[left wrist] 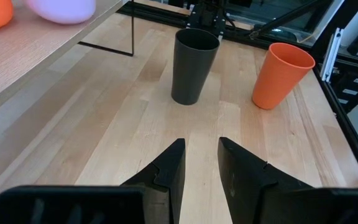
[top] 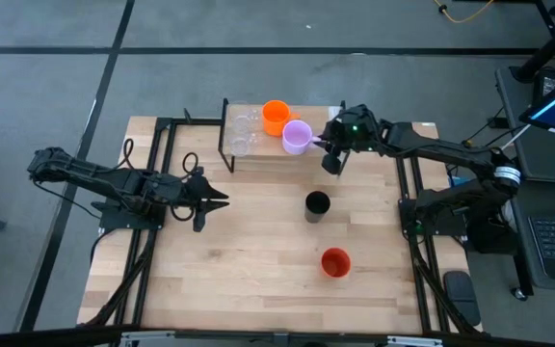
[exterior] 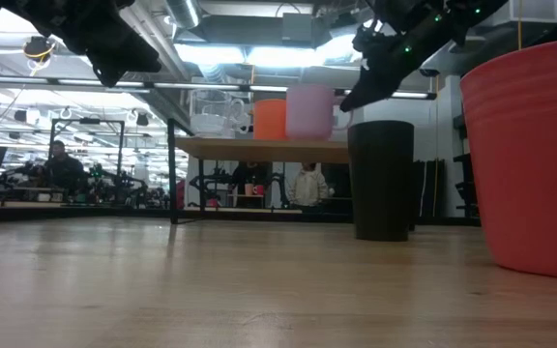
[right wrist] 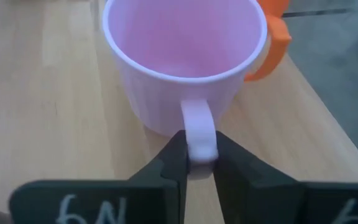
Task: Stack small to large cups/mugs on shelf
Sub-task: Put the pink mug on top of the shelf
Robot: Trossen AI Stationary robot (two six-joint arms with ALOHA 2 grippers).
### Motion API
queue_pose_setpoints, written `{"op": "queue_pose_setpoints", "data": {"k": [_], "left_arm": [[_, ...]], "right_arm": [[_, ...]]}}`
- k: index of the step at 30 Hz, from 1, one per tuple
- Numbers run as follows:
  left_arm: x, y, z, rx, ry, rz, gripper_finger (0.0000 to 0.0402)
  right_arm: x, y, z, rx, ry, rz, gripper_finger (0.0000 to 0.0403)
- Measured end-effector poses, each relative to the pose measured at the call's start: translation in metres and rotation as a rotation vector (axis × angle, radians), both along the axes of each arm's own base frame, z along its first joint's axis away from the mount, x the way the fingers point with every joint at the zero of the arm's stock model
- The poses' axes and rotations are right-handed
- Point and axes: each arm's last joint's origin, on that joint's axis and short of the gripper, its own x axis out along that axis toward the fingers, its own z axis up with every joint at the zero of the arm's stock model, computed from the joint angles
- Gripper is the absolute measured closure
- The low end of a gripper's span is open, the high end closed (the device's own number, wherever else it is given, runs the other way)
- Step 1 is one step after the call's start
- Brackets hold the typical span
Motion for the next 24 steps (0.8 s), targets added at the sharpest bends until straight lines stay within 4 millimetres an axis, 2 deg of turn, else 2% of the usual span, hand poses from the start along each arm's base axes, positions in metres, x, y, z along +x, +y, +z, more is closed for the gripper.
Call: {"op": "queue_pose_setpoints", "data": {"k": [6, 9, 17, 24], "left_arm": [[0.000, 0.000, 0.000, 0.000, -0.001, 0.000, 0.0312], [0.000, 0.000, 0.000, 0.000, -0.001, 0.000, 0.0312], [0.000, 0.000, 0.000, 0.000, -0.001, 0.000, 0.0312], [0.000, 0.000, 0.000, 0.002, 0.000, -0.001, 0.0312]], "right_arm": [[-0.006, 0.004, 0.010, -0.007, -0.037, 0.012, 0.0334], [-0.009, 0.007, 0.015, 0.011, -0.065, 0.055, 0.0341], [-0.013, 0.011, 0.047, -0.018, -0.178, 0.119, 0.0342], [-0.012, 0.014, 0.054, -0.001, -0.213, 0.229, 0.0346]]}}
